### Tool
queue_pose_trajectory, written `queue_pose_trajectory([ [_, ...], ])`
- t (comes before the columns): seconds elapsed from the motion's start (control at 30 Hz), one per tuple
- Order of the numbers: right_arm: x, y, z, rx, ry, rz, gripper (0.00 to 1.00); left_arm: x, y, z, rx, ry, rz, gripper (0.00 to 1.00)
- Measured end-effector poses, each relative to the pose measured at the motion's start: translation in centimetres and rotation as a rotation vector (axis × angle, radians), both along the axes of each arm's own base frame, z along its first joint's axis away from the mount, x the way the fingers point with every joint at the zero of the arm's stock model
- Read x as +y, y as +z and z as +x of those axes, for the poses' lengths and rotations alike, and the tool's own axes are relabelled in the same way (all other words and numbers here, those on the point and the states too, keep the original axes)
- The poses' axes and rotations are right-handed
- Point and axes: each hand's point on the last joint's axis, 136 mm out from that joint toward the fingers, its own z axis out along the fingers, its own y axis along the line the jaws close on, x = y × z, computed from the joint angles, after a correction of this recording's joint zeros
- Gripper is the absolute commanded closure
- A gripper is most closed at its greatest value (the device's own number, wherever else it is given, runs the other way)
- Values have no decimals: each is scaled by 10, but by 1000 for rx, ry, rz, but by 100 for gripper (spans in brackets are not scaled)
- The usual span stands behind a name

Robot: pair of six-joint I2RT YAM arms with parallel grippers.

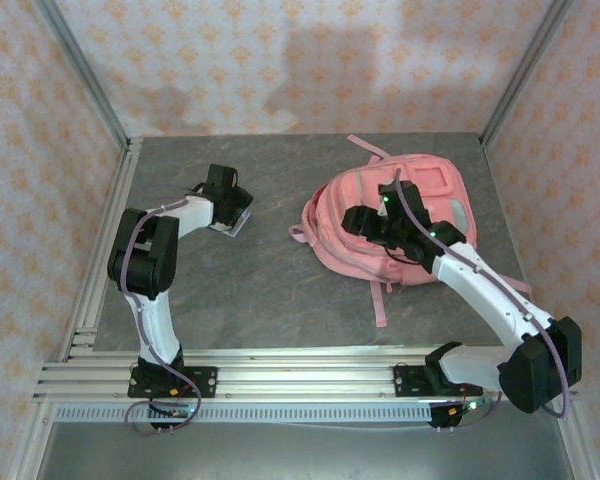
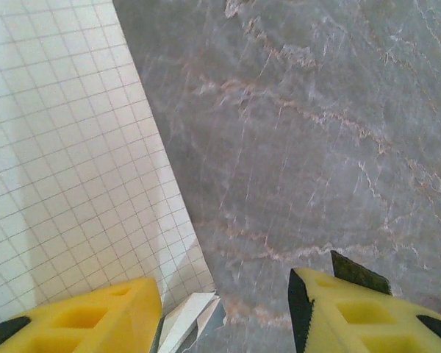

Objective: Pack books, pencil case, and school supplies into a backpack

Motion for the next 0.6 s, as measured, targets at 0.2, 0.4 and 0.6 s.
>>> queue_pose_trajectory([
  [0.2, 25, -1, -12, -6, 76, 1, 33, -24, -1, -39, -8, -21, -38, 49],
  [0.4, 53, -18, -26, 28, 156, -26, 34, -63, -2, -88, -46, -86, -118, 49],
  [0.6, 59, -35, -32, 56, 157, -25, 36, -116, 5, -141, -94, -217, -246, 43],
])
